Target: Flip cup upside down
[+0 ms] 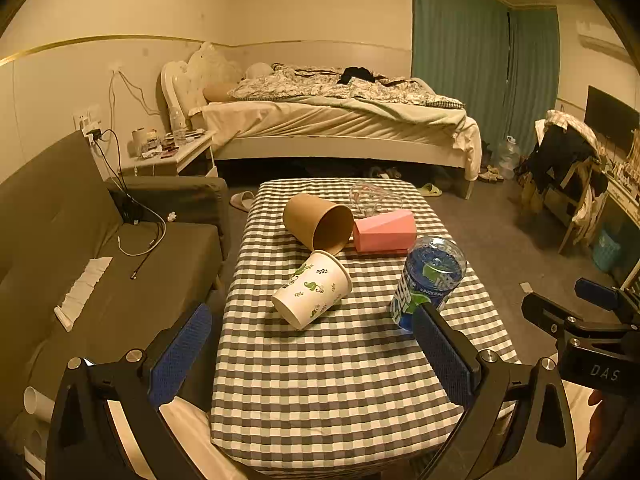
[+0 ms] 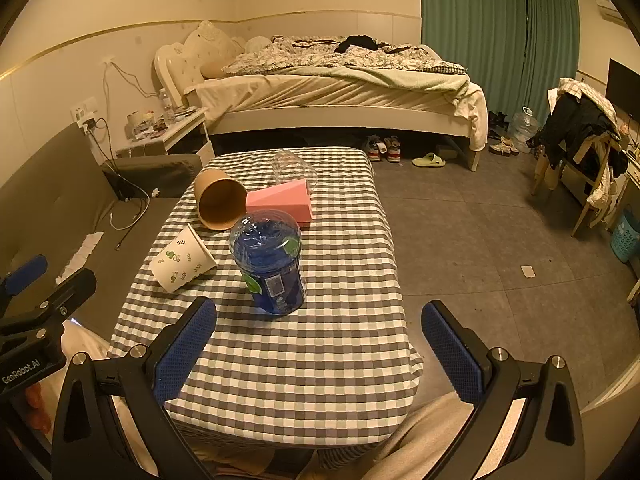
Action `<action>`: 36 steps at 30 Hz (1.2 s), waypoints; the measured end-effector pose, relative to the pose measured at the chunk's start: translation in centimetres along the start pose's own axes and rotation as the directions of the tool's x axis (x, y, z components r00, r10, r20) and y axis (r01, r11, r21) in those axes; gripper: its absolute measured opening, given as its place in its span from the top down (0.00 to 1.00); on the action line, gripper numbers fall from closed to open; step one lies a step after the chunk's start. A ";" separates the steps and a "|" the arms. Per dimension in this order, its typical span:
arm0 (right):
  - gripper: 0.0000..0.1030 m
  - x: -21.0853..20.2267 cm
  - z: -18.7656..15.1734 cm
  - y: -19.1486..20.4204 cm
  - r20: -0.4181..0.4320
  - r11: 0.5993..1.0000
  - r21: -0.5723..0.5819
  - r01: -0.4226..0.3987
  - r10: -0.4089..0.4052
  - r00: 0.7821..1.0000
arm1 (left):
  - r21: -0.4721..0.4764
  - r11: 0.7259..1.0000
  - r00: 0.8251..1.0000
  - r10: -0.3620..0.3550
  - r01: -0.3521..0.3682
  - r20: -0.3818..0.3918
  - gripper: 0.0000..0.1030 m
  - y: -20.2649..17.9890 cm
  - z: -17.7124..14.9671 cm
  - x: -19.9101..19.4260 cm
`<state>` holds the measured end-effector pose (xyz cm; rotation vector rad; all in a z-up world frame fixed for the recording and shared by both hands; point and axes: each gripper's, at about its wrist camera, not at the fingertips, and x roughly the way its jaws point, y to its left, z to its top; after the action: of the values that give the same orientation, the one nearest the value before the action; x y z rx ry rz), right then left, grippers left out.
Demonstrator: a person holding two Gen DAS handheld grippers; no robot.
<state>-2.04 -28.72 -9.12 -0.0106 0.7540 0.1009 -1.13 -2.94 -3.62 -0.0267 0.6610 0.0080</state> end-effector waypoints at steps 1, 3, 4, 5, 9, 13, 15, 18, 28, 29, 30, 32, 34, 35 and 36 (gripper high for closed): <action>0.00 0.1 -0.1 -0.1 -0.001 1.000 0.000 0.001 -0.001 1.000 | 0.001 1.000 1.000 0.001 -0.001 0.000 0.00 0.0 0.0 0.0; 0.00 0.1 -0.1 0.0 -0.003 1.000 0.000 0.002 -0.002 1.000 | 0.000 1.000 1.000 0.000 0.000 0.000 0.00 -0.1 0.0 0.0; 0.00 0.1 -0.1 0.0 -0.003 1.000 0.000 0.003 -0.003 1.000 | 0.000 1.000 1.000 0.000 0.000 -0.002 0.00 0.0 0.0 0.0; 0.00 0.1 -0.1 0.0 -0.003 1.000 0.000 0.003 -0.003 1.000 | 0.000 1.000 1.000 -0.001 0.001 -0.003 0.00 0.2 0.0 0.0; 0.00 0.1 -0.1 0.0 -0.003 1.000 -0.001 0.003 -0.003 1.000 | 0.002 1.000 1.000 0.000 0.000 -0.004 0.00 0.3 0.0 0.0; 0.00 0.1 -0.1 0.0 -0.003 1.000 -0.001 0.004 -0.004 1.000 | 0.001 1.000 1.000 -0.001 0.001 -0.004 0.00 0.3 0.1 0.0; 0.00 0.1 -0.1 0.0 -0.004 1.000 -0.002 0.004 -0.004 1.000 | 0.003 1.000 1.000 0.000 0.000 -0.004 0.00 0.3 0.1 0.0; 0.00 0.2 -0.1 0.0 -0.006 1.000 -0.002 0.004 -0.004 1.000 | 0.004 1.000 1.000 0.001 -0.001 -0.005 0.00 0.4 0.1 0.0; 0.00 0.2 -0.2 0.0 -0.009 1.000 -0.002 0.005 -0.005 1.000 | 0.006 1.000 1.000 0.002 -0.002 -0.011 0.00 1.2 0.0 -0.2; 0.00 0.2 -0.2 0.0 -0.009 1.000 -0.002 0.005 -0.005 1.000 | 0.006 1.000 1.000 0.003 -0.002 -0.011 0.00 1.1 0.0 -0.2; 0.00 0.2 -0.2 0.0 -0.010 1.000 -0.002 0.005 -0.005 1.000 | 0.007 1.000 1.000 0.004 -0.004 -0.012 0.00 1.1 0.0 -0.1; 0.00 0.3 -0.3 -0.1 -0.012 1.000 0.000 0.007 -0.007 1.000 | 0.008 1.000 1.000 0.003 -0.003 -0.015 0.00 1.6 -0.1 -0.2; 0.00 0.3 -0.4 -0.1 -0.014 1.000 0.000 0.006 -0.006 1.000 | 0.008 1.000 1.000 0.004 -0.004 -0.017 0.00 1.9 -0.1 -0.1; 0.00 0.3 -0.3 0.0 -0.014 1.000 0.000 0.007 -0.007 1.000 | 0.009 1.000 1.000 0.004 -0.004 -0.016 0.00 1.6 -0.1 0.0; 0.00 0.3 -0.4 -0.1 -0.014 1.000 0.000 0.007 -0.007 1.000 | 0.009 1.000 1.000 0.004 -0.004 -0.016 0.00 1.6 -0.1 0.0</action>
<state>-2.02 -28.76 -9.62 -0.0139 0.7678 0.0944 -1.22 -1.37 -3.69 -0.0164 0.6769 0.0088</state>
